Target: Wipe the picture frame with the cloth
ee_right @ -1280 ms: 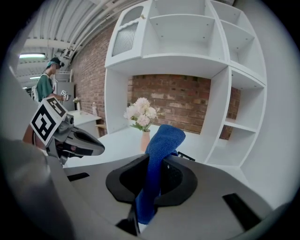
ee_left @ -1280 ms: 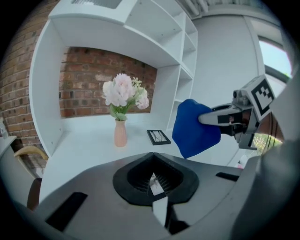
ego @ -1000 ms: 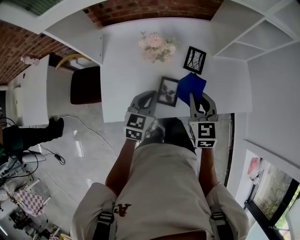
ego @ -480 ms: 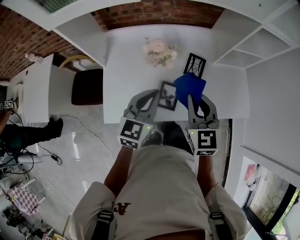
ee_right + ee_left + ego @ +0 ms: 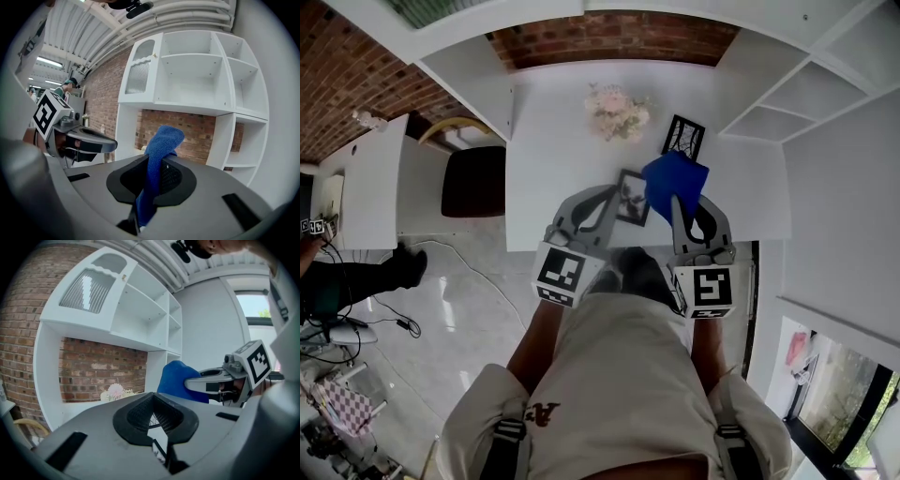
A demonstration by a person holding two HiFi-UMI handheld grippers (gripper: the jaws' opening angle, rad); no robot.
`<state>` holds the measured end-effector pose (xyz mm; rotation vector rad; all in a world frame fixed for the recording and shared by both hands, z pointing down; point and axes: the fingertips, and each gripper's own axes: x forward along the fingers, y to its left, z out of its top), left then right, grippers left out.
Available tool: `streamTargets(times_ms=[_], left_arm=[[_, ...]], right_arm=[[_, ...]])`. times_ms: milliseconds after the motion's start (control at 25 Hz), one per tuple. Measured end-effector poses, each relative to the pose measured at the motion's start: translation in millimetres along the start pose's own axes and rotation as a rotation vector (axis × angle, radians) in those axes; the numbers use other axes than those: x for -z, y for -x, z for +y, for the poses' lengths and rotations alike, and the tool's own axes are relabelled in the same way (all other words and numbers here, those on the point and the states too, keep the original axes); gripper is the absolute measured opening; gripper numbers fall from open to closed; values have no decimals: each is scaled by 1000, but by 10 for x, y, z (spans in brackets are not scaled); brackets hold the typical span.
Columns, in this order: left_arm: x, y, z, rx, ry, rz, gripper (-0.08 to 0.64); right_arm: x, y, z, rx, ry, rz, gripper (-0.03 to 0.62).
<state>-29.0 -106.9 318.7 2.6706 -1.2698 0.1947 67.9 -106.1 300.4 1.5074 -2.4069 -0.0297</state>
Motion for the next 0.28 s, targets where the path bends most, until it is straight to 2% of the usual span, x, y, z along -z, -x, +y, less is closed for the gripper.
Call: streamTargets(times_ms=[280], left_arm=[[-54,153,-90,11,-7,-12,2]], right_arm=[[-112,164,96,12,4,-8,26]])
